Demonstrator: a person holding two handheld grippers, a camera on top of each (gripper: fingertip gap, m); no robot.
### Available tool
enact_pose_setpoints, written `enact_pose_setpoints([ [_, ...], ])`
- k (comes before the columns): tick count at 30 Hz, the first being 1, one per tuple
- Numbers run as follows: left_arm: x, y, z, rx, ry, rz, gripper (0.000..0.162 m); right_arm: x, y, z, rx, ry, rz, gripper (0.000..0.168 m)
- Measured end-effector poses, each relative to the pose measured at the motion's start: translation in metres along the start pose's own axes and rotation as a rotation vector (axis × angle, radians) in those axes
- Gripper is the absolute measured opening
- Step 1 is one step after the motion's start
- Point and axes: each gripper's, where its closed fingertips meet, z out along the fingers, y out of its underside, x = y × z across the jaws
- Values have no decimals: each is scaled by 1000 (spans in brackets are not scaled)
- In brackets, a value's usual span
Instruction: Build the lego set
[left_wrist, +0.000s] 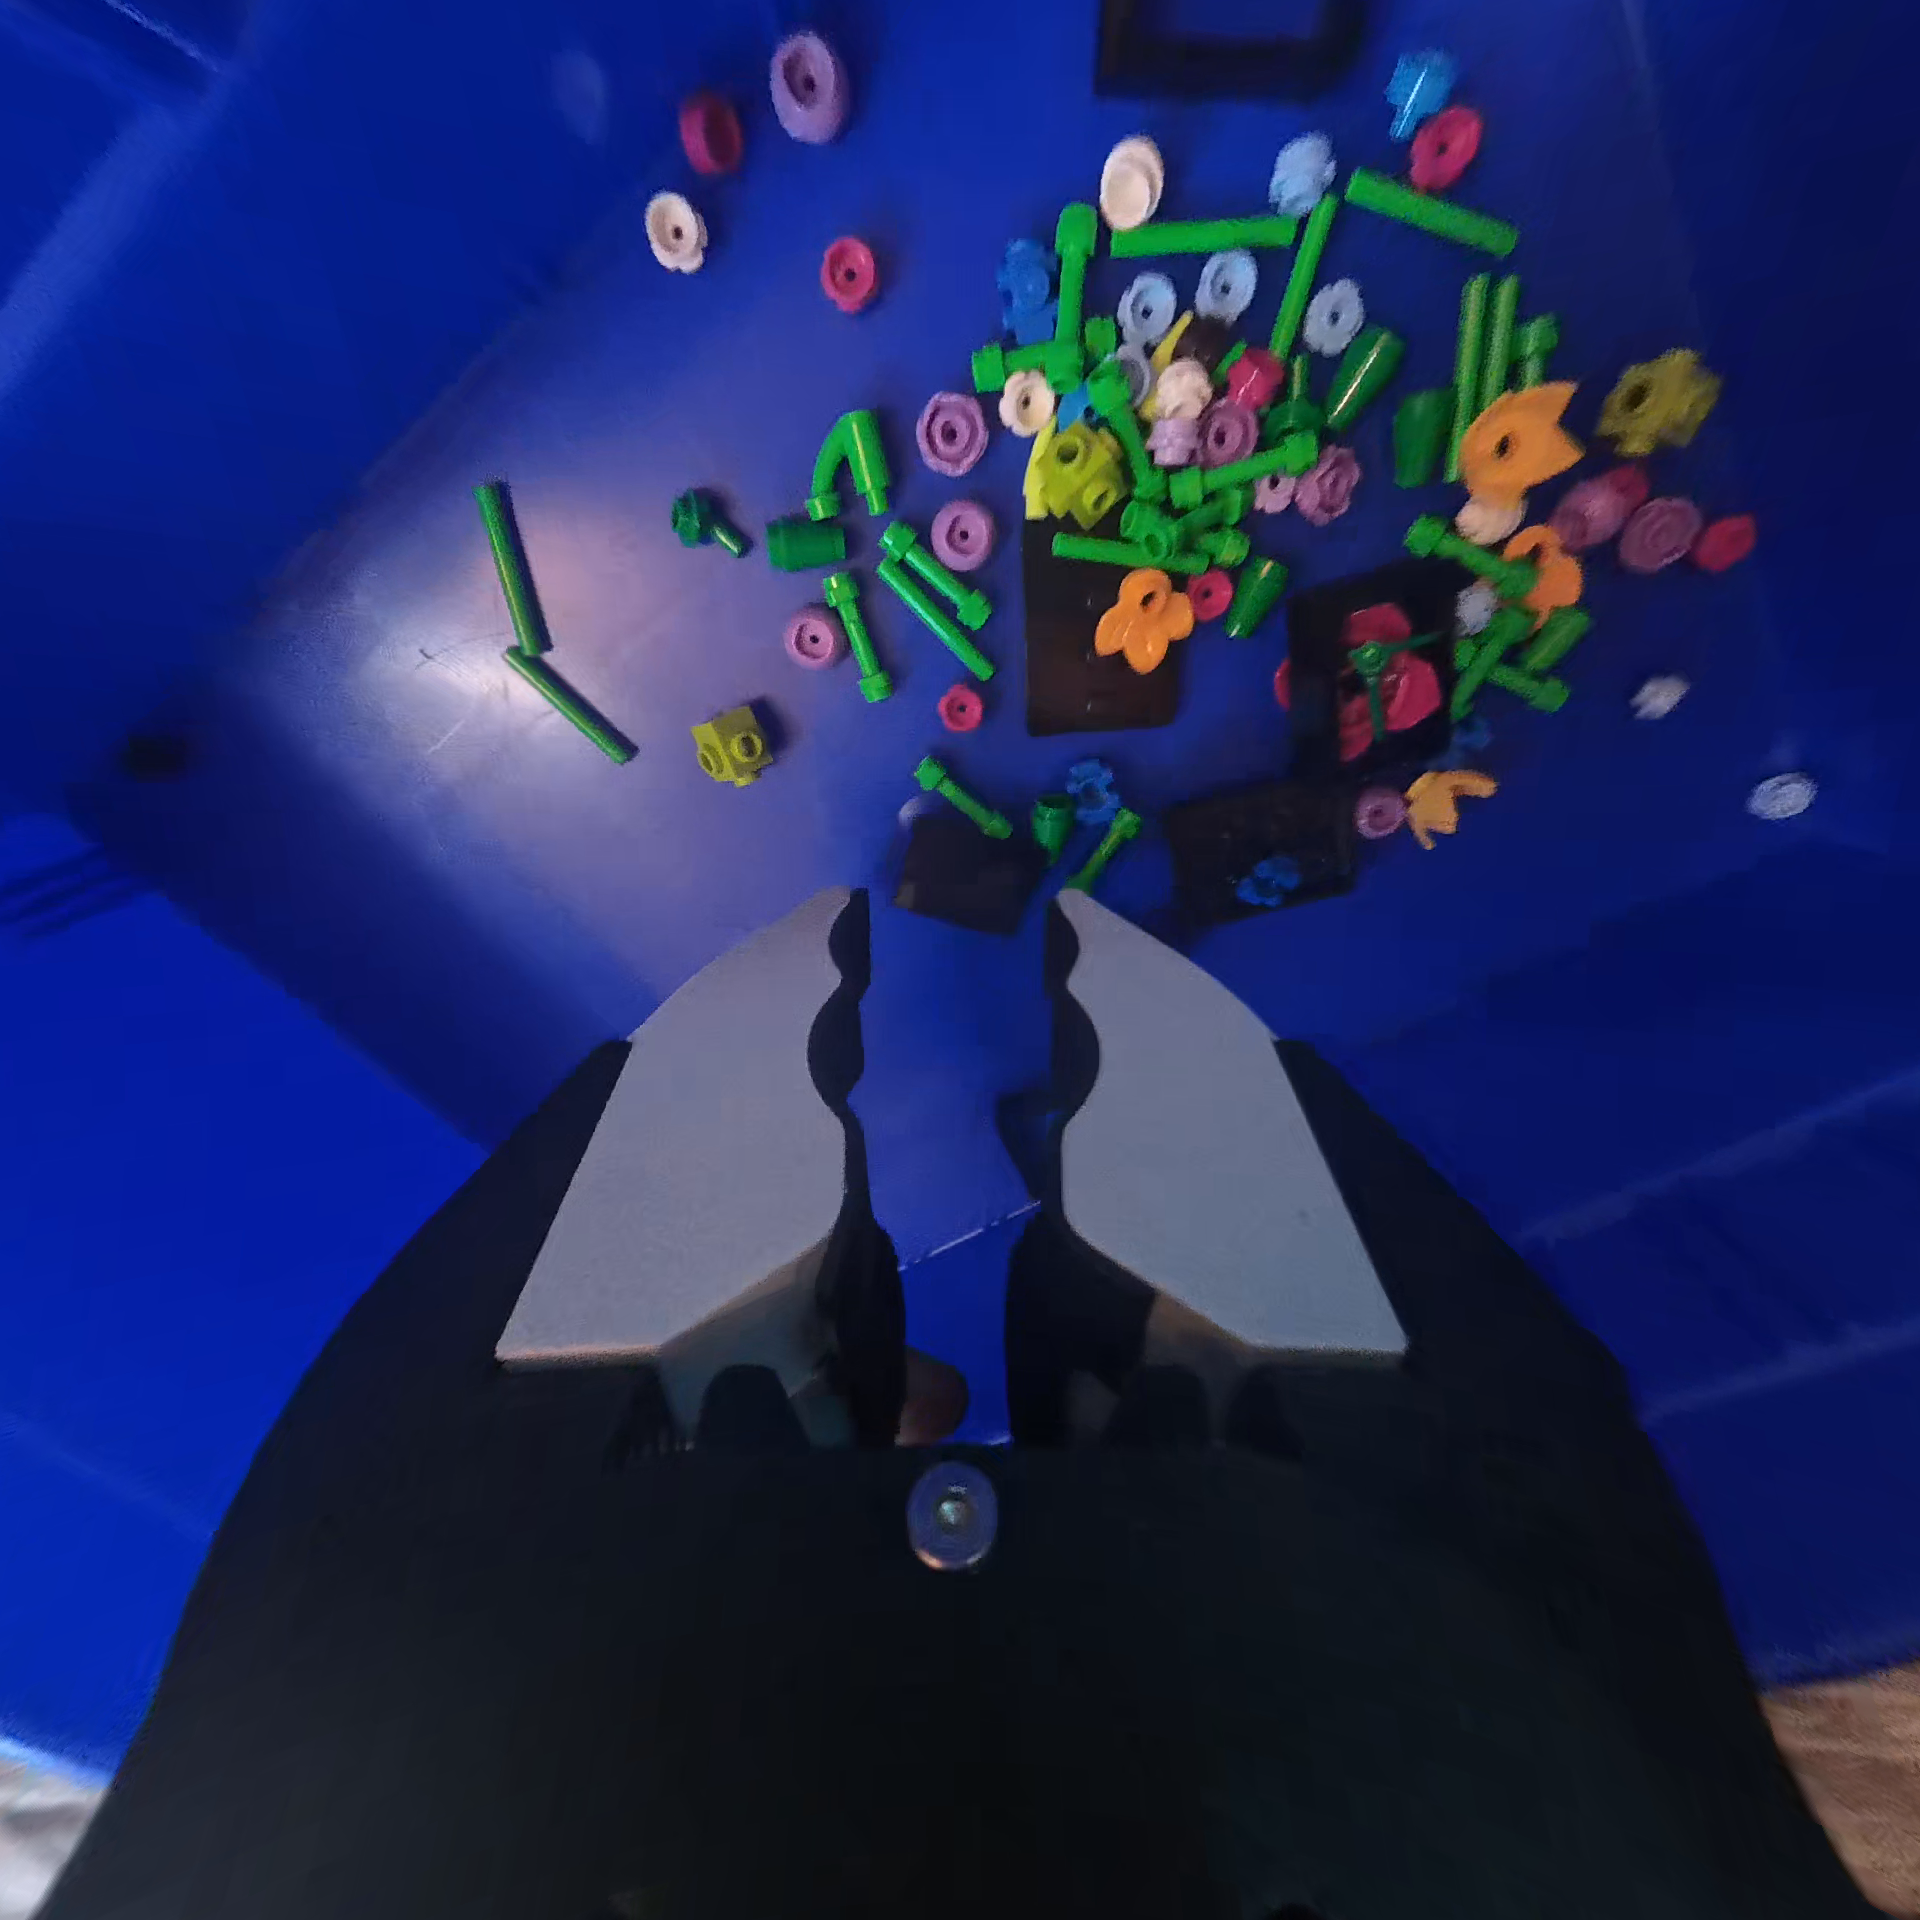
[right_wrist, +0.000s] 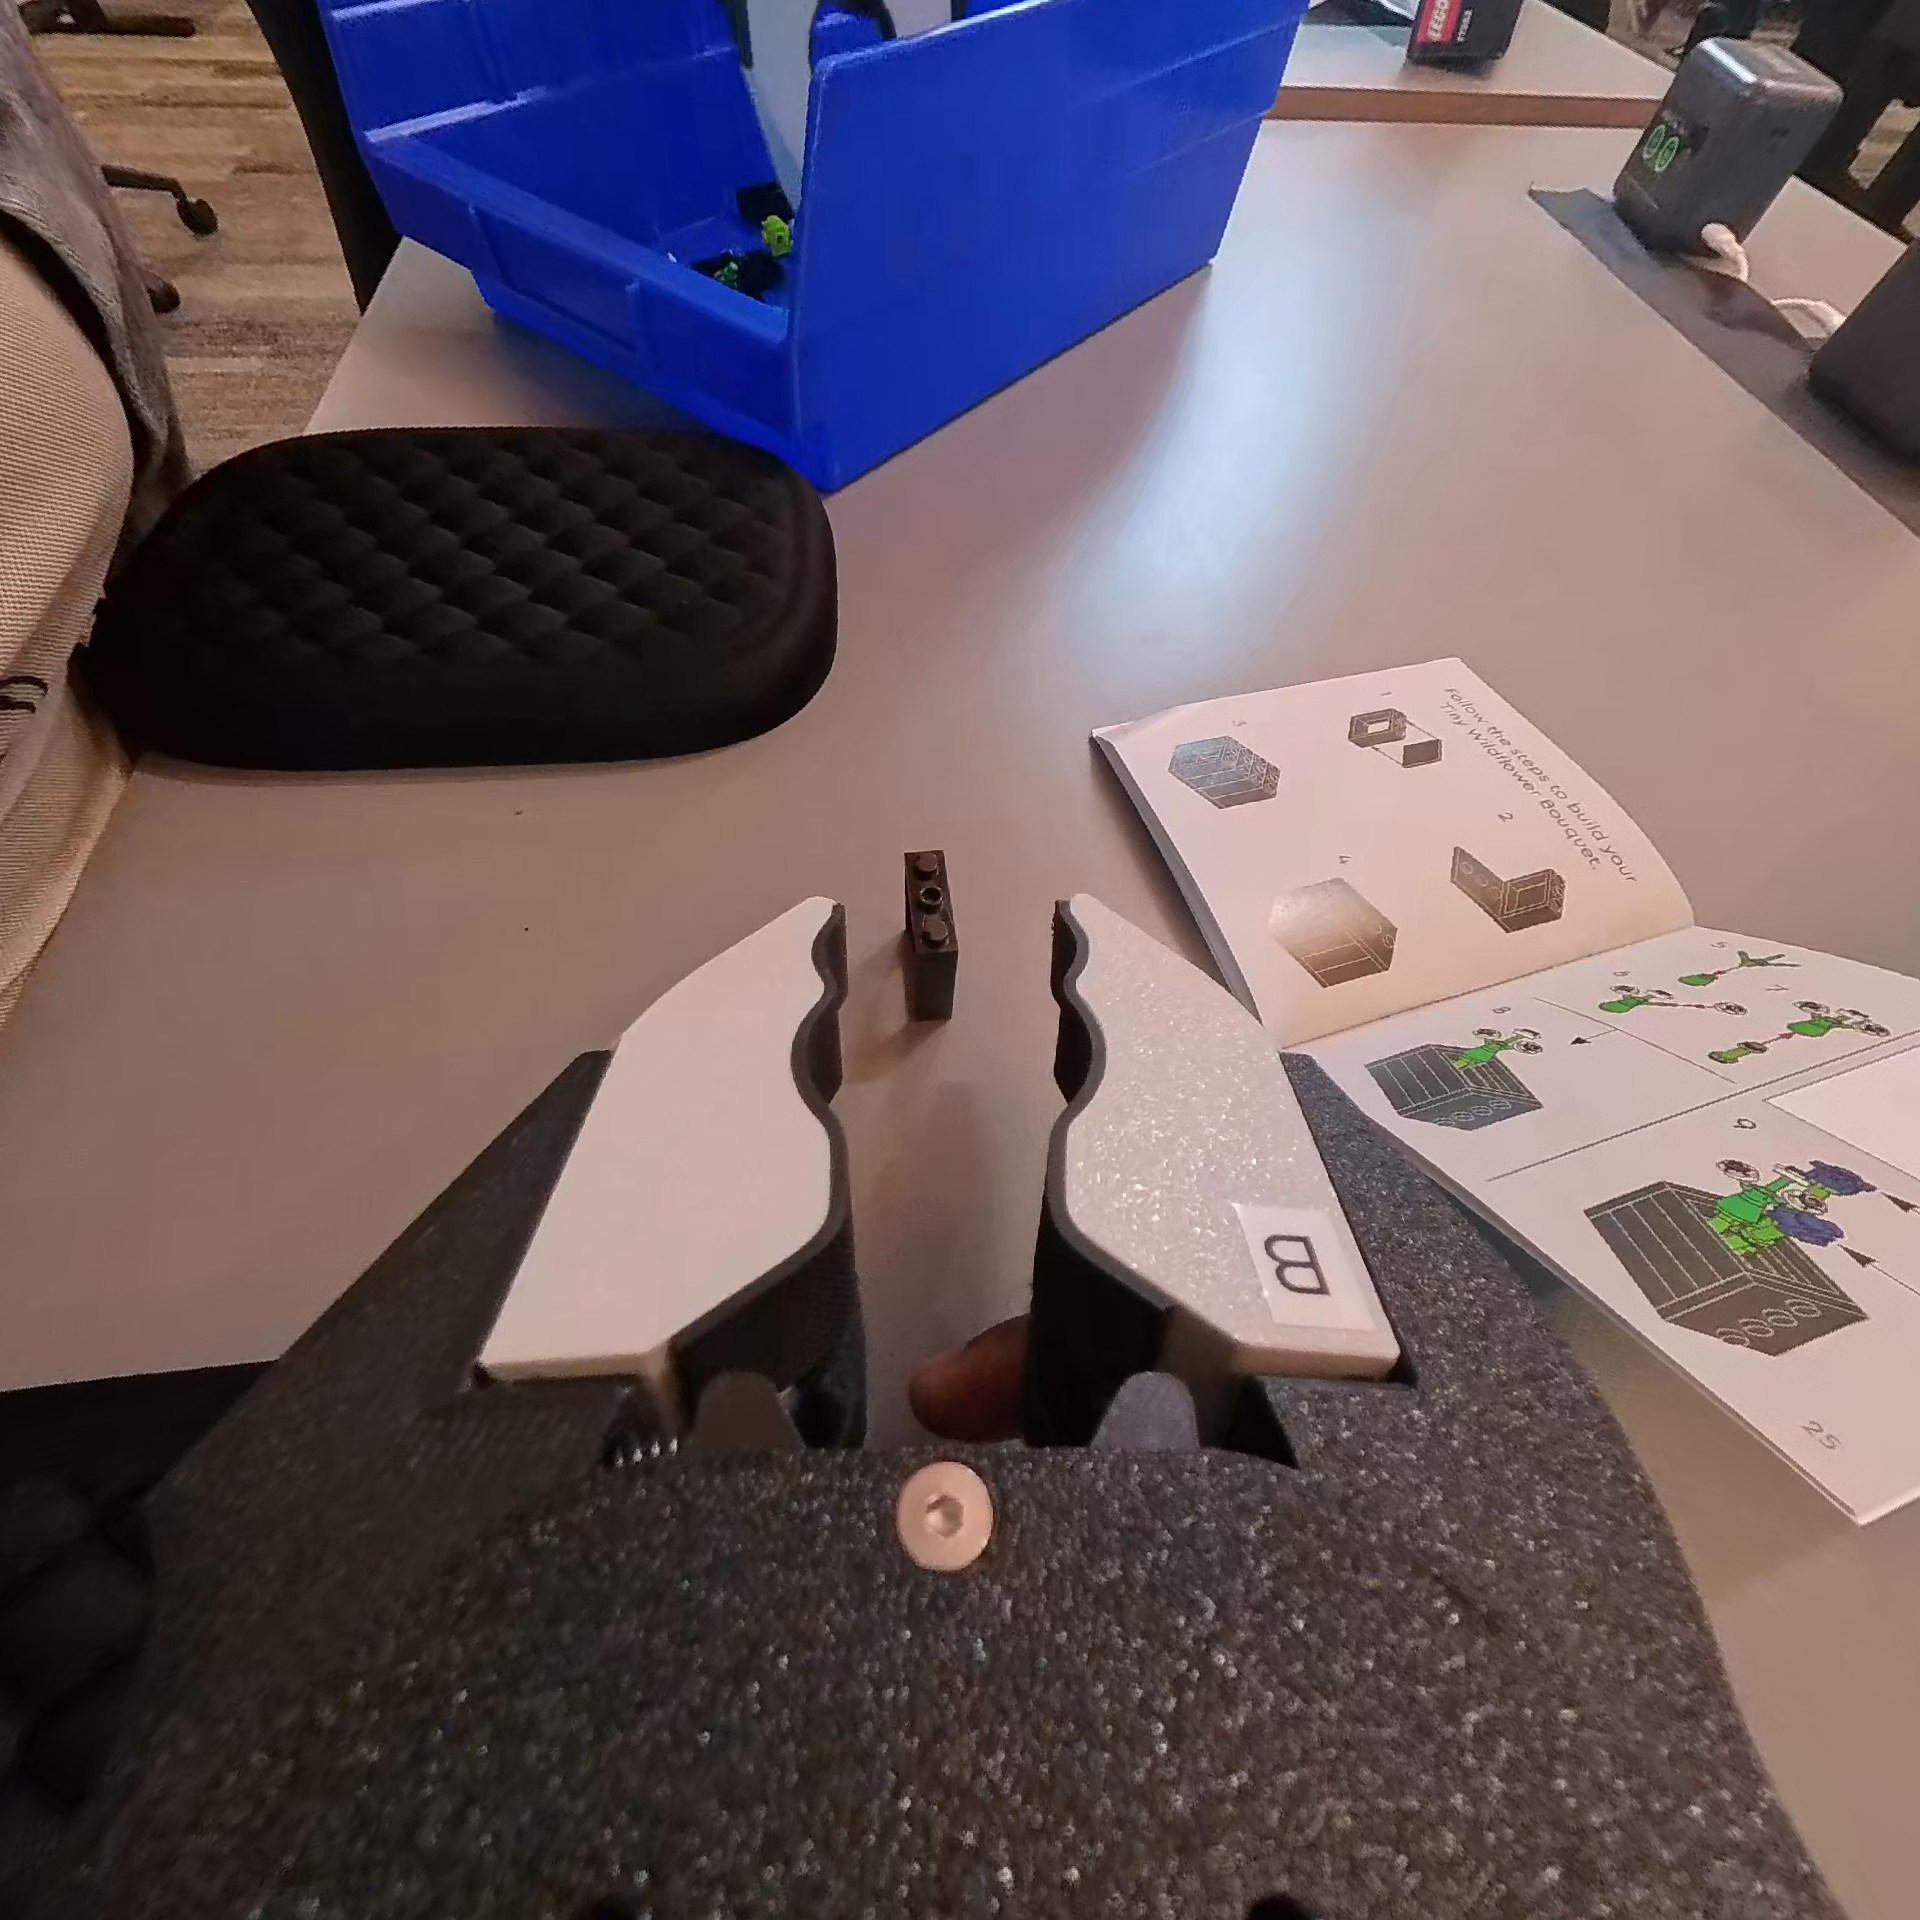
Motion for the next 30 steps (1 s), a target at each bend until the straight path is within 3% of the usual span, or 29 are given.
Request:
enact_pose_setpoints([
  [16,5,-6,7,73,23,107,26,1,1,0,-5,4,3,37],
  [21,-10,-6,-8,76,-91,39,25,1,1,0,-1,1,9,37],
  [25,-27,-35,-45,282,-261,-134,25,0,1,0,0,-1,9,37],
  [30,-21,-97,-105,732,-350,-337,25,-1,-2,-1,14,-1,-8,37],
])
